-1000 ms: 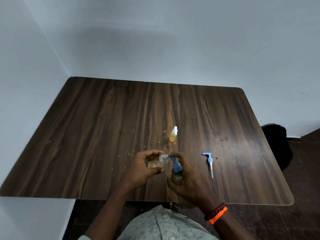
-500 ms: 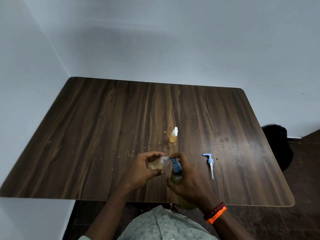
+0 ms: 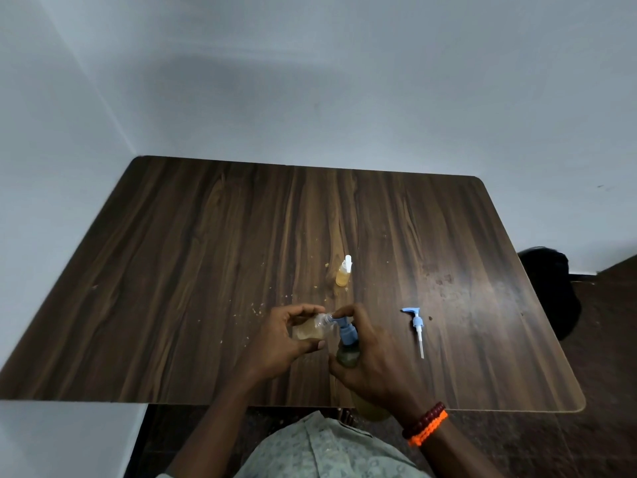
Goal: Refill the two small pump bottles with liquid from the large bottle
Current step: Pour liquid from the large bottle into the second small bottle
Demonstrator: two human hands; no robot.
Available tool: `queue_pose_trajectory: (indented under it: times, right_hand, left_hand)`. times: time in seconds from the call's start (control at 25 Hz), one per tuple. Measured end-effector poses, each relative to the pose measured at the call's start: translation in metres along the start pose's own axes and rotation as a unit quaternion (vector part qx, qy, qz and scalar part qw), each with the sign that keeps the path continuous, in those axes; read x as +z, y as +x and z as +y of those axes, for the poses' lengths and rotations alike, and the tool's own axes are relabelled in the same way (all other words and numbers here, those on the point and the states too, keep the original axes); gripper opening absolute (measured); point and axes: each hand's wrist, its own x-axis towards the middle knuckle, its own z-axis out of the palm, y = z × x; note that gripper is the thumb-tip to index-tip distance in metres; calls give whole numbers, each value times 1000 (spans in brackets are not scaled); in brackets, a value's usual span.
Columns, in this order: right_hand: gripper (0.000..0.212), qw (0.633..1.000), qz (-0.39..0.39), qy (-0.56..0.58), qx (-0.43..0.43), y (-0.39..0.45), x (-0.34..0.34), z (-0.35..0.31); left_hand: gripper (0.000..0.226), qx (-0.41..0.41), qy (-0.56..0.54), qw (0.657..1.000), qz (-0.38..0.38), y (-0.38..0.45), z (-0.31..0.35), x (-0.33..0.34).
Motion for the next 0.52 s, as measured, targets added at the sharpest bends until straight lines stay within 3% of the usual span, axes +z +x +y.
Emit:
queue_pose_trajectory:
  times: [0.24,0.52]
  right_hand:
    - [74,999,-22,-39,-8,1,-2,0]
    - [61,1000,-3,4,13,4,2,3]
  left_hand:
    - [52,7,-17,1000,6,3,1,-4]
    - [52,-2,-1,1000,-2,3,1,-1]
